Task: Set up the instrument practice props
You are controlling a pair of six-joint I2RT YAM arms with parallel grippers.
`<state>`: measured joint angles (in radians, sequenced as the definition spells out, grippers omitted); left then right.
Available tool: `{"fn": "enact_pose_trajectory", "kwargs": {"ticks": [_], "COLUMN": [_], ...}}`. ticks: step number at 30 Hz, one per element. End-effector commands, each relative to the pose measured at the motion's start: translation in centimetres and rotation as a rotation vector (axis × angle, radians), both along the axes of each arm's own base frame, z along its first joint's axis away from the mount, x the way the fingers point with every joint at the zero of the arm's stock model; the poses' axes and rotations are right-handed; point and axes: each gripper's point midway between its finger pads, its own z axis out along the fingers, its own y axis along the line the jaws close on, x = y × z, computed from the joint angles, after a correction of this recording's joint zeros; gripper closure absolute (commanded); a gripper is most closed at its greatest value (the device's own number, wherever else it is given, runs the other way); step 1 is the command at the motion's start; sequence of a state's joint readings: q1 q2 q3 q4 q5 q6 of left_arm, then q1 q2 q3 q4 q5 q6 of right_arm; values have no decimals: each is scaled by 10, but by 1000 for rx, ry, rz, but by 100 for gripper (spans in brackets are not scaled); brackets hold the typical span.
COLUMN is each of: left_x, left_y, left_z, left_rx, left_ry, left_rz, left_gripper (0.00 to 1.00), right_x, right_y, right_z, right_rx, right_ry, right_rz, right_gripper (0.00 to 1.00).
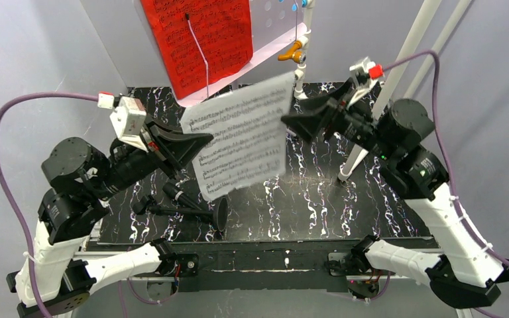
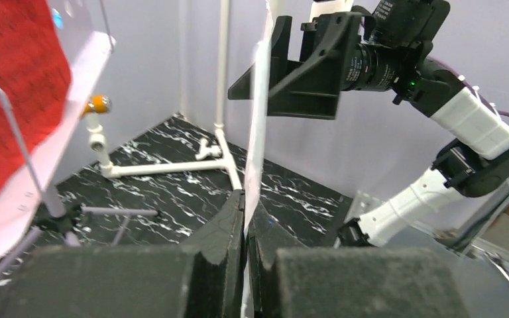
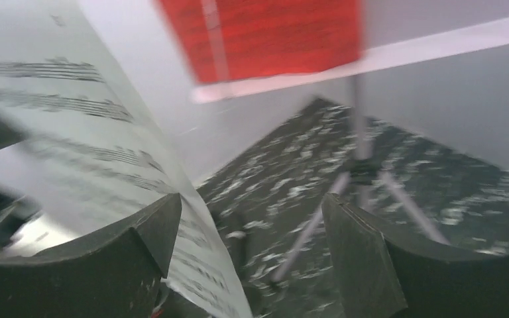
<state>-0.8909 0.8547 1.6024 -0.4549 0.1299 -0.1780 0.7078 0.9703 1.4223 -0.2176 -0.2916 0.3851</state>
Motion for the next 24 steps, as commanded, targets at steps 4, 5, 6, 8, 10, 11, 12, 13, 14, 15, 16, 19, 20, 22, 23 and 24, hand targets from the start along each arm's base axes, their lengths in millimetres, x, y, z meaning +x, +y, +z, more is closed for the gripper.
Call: {"fn": "enact_pose_trajectory", "kwargs": {"ticks": [4,5,6,8,10,11,12,13,14,15,16,19,20,22,23,24], "left_x": [18,22,24,28,31,32,33,36,39,42,46,59,62,69,72,74], "left_y": [21,24,28,29,27,26,25,23,23,22,22,25,27,32,35,38], "left_z": [28,32,38,45,51,54,58,60,63,66,69,76,80,86,89,93], "left_rx": [29,24,16,11,10,8,2,0,11,11,12,12,6,-3,-9,-19], "left_ry": [-122,-125,-131,-140,-158,-162,-166,-167,-189,-199,-208,-221,-228,-238,-243,-251], "left_rz": [142,174,197,215,222,222,225,229,242,255,268,337,360,411,435,455], "left_gripper": [100,100,100,100,100,100,100,100,100,100,100,100,100,100,100,100], "right_x": [90,99,114,130,154,162,170,177,182,187,191,202,207,214,216,218], "right_y": [-41,-41,-39,-39,-30,-28,-26,-23,-21,-19,-19,-21,-21,-23,-24,-24], "right_z": [46,54,56,70,74,79,83,88,91,97,101,110,111,115,117,119], "right_rx": [-105,-103,-124,-129,-164,-174,-180,-181,-183,-177,-169,-149,-145,-139,-132,-126], "right_ry": [-130,-147,-158,-188,-207,-230,-245,-260,-275,-289,-303,-334,-339,-343,-347,-354], "right_rz": [-499,-535,-580,-635,-679,-702,-722,-737,-746,-757,-769,-800,-805,-814,-816,-815], "right_gripper": [11,11,12,13,14,16,18,20,20,20,20,22,22,23,23,24]}}
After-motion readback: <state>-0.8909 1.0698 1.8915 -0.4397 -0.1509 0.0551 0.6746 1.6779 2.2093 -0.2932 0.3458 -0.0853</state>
